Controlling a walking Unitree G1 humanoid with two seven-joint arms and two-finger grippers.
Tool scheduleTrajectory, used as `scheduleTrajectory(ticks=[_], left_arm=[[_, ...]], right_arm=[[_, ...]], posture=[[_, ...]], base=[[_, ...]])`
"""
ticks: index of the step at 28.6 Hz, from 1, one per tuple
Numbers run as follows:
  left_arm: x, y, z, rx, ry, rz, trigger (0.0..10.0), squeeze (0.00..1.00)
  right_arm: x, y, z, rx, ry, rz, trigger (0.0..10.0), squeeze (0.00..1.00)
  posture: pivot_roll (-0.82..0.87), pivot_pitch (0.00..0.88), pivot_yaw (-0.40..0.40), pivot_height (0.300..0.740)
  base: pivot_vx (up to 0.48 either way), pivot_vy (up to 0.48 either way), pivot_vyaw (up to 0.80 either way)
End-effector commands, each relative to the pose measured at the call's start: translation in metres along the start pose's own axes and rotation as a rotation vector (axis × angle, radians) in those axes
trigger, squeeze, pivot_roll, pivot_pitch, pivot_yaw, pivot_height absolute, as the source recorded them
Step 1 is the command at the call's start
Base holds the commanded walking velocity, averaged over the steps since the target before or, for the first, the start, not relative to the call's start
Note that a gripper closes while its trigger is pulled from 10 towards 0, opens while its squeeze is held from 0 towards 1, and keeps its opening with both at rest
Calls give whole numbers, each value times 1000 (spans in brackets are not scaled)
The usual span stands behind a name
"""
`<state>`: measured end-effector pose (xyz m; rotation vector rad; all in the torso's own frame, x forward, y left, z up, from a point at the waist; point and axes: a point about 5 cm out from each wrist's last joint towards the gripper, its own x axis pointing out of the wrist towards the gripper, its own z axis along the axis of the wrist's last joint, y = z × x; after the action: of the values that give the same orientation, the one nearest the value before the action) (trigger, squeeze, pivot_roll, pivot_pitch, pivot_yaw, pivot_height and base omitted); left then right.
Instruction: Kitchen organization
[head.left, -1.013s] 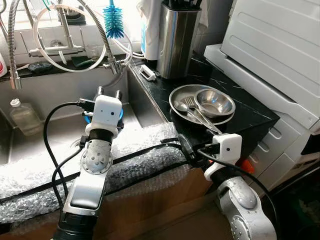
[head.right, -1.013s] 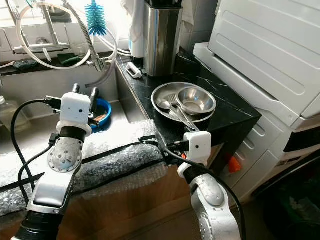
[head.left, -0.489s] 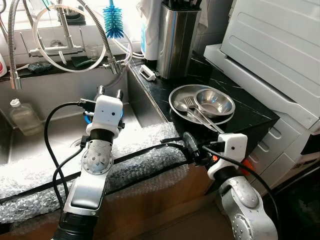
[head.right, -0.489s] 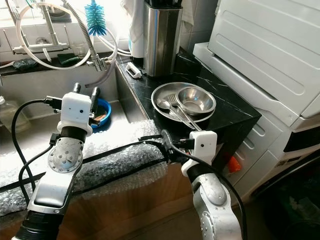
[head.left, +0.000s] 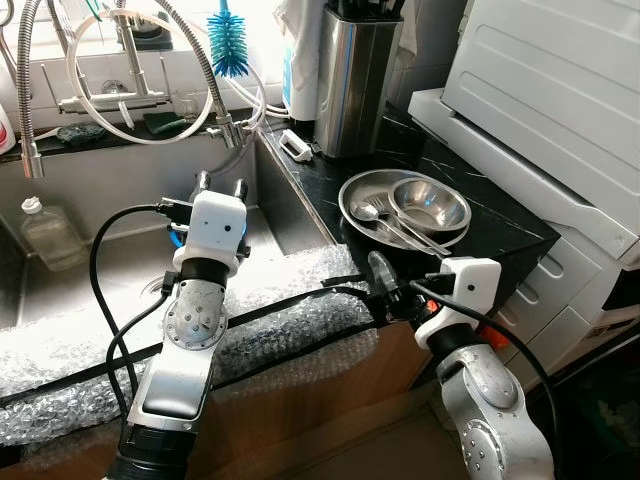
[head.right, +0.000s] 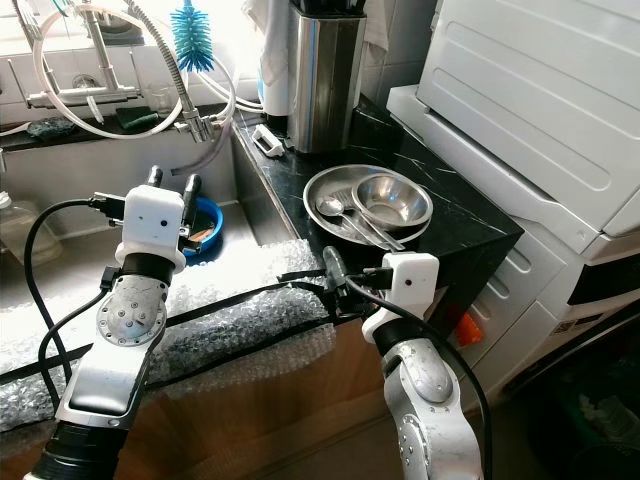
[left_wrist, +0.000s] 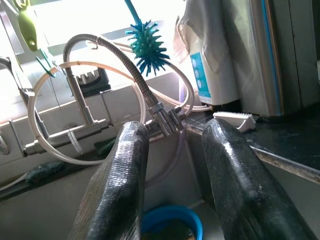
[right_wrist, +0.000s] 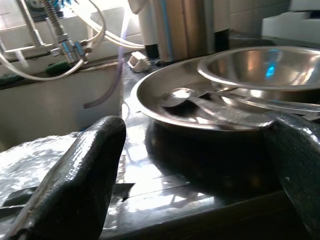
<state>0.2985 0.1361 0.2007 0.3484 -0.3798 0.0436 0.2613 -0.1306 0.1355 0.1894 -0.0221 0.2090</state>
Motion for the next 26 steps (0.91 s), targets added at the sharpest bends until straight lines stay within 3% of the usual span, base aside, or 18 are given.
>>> scheduleTrajectory(ticks=[1, 26], left_arm=[[2, -4, 4, 14, -24, -12, 10000, 0], [3, -5, 4, 29, -25, -14, 10000, 0]], right_arm=[[1, -5, 0, -5, 0, -33, 10000, 0], [4, -11, -15, -21, 99, -83, 10000, 0]], posture=[[-26, 0, -95, 740], [-22, 0, -102, 740]], base=[[0, 0, 0], [0, 0, 0]])
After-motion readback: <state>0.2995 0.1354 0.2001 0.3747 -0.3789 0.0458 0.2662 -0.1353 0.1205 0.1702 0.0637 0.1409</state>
